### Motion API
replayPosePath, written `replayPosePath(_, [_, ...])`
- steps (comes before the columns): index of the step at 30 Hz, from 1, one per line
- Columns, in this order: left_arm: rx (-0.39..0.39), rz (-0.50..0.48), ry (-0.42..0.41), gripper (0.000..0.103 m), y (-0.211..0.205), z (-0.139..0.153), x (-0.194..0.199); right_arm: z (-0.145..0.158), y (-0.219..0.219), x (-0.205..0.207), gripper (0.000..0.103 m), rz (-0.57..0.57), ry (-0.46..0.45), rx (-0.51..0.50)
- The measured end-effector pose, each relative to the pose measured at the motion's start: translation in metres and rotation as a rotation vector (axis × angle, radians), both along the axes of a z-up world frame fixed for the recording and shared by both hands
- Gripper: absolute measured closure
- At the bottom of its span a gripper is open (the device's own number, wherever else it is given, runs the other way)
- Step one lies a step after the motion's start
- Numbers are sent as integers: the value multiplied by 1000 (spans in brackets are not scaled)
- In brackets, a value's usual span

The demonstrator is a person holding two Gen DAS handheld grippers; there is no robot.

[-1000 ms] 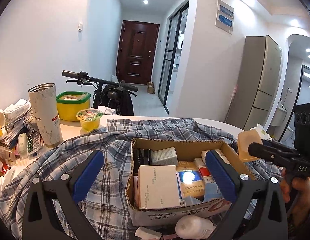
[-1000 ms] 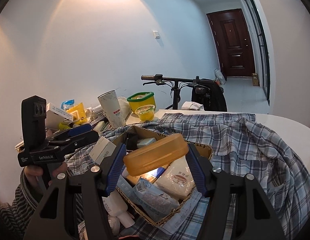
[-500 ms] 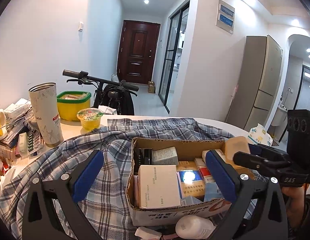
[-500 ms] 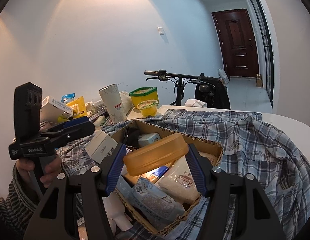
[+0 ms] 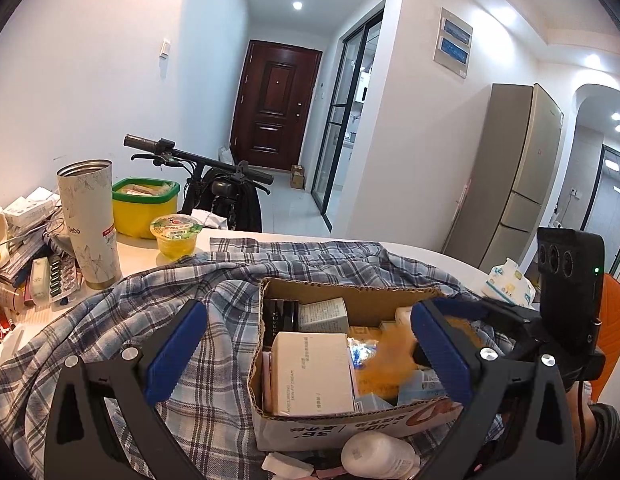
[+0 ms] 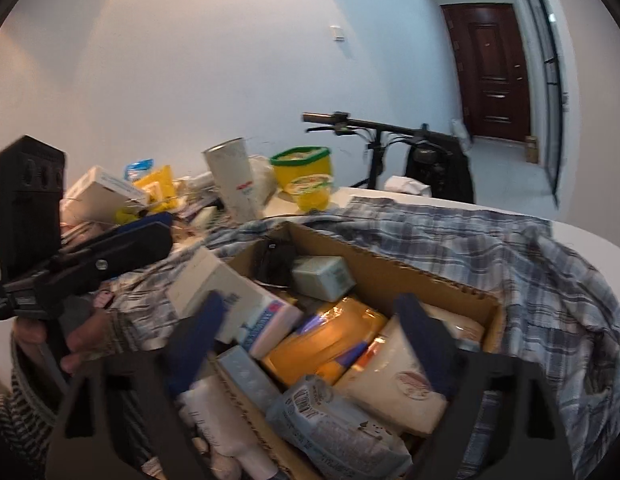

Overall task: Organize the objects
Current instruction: 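Lower the orange container into the cardboard box and open the right gripper, then reach the left gripper to the white T-shaped fitting and grasp it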

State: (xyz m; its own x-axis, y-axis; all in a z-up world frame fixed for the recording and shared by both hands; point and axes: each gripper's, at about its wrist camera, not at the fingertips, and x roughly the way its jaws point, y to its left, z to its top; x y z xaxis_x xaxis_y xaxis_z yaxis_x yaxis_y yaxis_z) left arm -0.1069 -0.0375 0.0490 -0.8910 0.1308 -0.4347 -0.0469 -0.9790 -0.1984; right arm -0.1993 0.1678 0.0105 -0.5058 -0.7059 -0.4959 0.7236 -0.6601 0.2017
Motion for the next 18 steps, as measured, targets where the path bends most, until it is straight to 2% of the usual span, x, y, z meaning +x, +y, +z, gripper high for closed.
replayPosePath(2, [-3,-2,1,0,1,0,0,2,6,1,0,5,5,-22])
replayPosePath(9, [-5,-3,0,0,2,-1,1,2,33,7,0,-86,-9,-84])
replayPosePath(14, [-5,0,-5,0,2,-1,1,7,49,2,0,-129,-31,-183])
replayPosePath(18, [-4,-2,-3,0,1,-2,3,9,49,5,0,-146,-14,-174])
